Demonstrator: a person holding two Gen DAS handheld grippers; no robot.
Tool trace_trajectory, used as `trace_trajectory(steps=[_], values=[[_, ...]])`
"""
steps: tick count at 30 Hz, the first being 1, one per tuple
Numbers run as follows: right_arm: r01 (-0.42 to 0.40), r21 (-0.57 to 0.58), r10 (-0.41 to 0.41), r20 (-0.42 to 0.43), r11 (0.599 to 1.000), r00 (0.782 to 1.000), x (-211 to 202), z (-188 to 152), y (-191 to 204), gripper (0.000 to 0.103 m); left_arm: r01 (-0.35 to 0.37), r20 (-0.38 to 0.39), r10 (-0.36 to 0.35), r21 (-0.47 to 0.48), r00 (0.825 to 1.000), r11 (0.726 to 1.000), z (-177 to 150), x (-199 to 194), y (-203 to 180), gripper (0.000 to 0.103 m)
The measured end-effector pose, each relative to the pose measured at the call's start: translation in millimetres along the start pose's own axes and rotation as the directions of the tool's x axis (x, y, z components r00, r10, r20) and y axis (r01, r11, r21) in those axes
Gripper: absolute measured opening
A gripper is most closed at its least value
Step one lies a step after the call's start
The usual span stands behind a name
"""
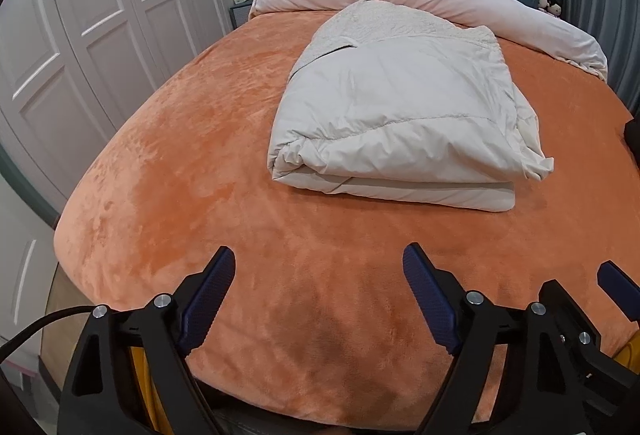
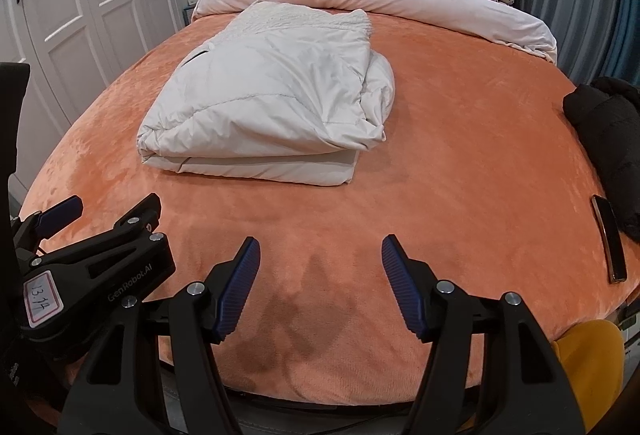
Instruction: Fold large clothes
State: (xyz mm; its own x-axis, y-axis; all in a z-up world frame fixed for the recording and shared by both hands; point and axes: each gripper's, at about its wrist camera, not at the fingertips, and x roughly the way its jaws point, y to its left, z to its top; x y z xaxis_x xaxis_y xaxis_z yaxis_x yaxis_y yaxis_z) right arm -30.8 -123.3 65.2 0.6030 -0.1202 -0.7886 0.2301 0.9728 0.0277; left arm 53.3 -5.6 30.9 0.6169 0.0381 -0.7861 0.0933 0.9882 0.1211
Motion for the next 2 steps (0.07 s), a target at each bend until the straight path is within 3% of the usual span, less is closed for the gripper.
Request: trace_trajectory(steps=[2], values=[[0.004, 0.002, -0.004, 0.000, 1.000, 1.000, -0.3, -0.7, 2.7, 0.061, 0.005, -0.004, -0.005, 0.000, 1.000, 1.000, 0.1, 0.6, 0.5, 0.080]])
